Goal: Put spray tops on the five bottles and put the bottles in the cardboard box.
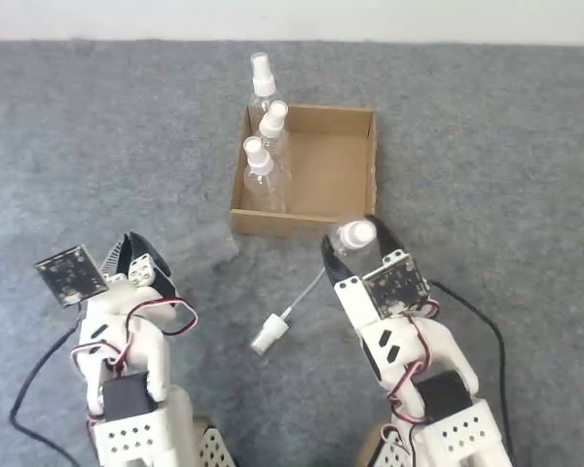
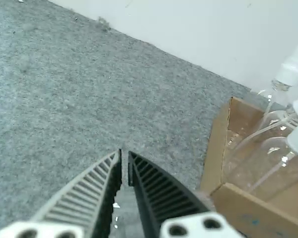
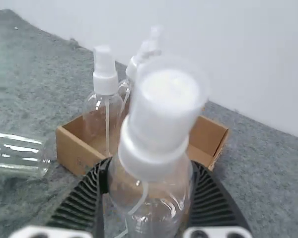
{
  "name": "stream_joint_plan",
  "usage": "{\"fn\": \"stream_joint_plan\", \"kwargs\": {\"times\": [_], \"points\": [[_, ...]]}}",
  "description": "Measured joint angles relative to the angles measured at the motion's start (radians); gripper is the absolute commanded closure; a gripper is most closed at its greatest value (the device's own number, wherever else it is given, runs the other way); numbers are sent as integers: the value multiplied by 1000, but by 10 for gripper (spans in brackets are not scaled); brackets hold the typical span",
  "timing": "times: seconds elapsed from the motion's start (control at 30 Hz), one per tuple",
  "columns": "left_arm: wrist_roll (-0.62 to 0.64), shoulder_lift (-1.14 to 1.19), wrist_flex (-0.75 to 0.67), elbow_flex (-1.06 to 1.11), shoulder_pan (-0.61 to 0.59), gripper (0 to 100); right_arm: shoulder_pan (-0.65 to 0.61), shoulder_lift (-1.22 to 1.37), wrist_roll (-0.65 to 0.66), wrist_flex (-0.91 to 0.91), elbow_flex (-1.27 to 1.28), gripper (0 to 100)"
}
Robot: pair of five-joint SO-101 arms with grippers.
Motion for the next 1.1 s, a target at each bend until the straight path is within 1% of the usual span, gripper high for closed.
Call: {"fn": "stream_joint_plan", "kwargs": {"times": [0.23,0.33,0.5,0.83,1.1], "points": [[0,0,0,6,0,981,-5,9,0,0,-192,940],[0,0,0,6,0,981,-5,107,0,0,-304,940],[0,0,0,6,0,981,6,400,0,-86,-479,940],[0,0,0,6,0,981,92,1060,0,-404,-695,940],[0,0,0,6,0,981,158,1514,0,-529,-916,940]]}}
